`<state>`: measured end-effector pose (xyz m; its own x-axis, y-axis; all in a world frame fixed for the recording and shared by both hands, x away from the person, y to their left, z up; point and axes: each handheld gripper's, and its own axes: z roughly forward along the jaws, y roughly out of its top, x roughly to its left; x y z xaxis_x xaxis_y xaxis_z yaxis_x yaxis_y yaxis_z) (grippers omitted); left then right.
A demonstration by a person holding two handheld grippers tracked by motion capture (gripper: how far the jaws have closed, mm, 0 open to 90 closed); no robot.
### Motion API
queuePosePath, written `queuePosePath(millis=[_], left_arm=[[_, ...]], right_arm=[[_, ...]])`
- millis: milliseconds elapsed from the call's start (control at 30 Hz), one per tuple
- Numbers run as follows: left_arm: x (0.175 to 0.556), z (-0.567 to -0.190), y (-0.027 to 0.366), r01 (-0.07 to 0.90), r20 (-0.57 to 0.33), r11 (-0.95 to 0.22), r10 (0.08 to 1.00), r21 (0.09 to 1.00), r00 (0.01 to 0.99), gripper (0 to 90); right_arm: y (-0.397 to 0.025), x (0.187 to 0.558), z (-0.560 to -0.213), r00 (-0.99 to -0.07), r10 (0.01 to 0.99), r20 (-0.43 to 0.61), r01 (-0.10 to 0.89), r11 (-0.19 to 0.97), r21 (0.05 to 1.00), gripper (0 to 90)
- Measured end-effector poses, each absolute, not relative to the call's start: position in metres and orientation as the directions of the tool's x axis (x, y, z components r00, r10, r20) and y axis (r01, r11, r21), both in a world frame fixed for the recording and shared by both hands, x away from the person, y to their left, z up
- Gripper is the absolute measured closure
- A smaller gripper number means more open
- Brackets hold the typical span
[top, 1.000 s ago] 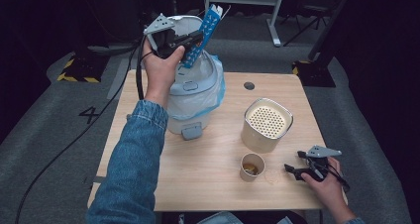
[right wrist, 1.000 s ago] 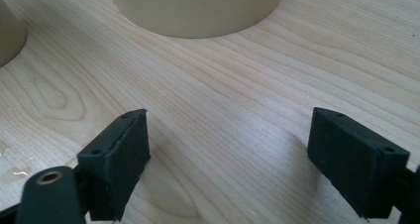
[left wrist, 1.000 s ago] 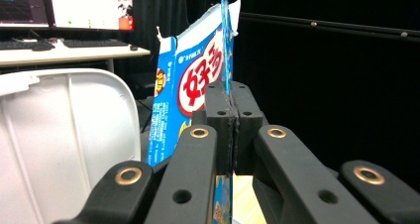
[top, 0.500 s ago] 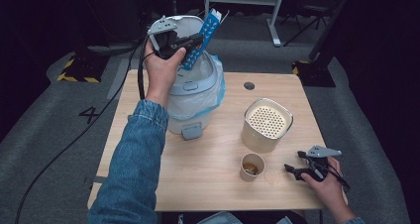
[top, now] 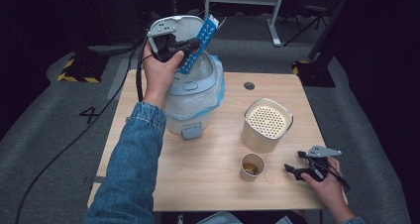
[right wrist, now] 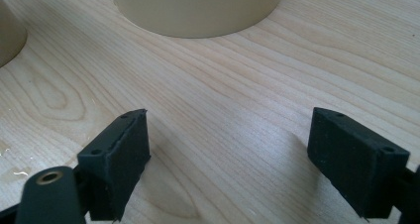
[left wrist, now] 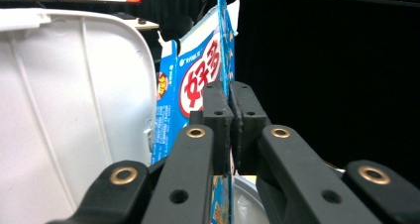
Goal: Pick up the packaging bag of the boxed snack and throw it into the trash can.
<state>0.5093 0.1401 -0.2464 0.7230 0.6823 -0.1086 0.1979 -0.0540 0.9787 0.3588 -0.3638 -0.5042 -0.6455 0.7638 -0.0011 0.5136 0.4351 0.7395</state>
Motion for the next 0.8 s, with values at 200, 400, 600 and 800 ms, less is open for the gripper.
queuePosePath(millis=[200,400,600,800], left_arm=[[0.505,-0.249,0.136,0.253,-0.095,-0.093,0.762,0.963,0.641,33.1],[0.493,-0.243,0.140,0.237,-0.024,-0.155,0.790,0.959,0.613,25.7],[0.476,-0.239,0.152,0.210,-0.011,-0.152,0.785,0.966,0.620,25.2],[0.454,-0.238,0.163,0.200,0.014,-0.195,0.749,0.960,0.663,26.6]], right_arm=[[-0.364,0.359,-0.504,-0.645,0.764,-0.001,0.514,0.435,0.739,17.0],[-0.364,0.359,-0.504,-0.645,0.764,-0.001,0.514,0.435,0.739,17.0],[-0.364,0.359,-0.504,-0.647,0.763,-0.003,0.513,0.437,0.739,17.0],[-0.364,0.359,-0.504,-0.647,0.763,-0.003,0.513,0.438,0.739,17.0]])
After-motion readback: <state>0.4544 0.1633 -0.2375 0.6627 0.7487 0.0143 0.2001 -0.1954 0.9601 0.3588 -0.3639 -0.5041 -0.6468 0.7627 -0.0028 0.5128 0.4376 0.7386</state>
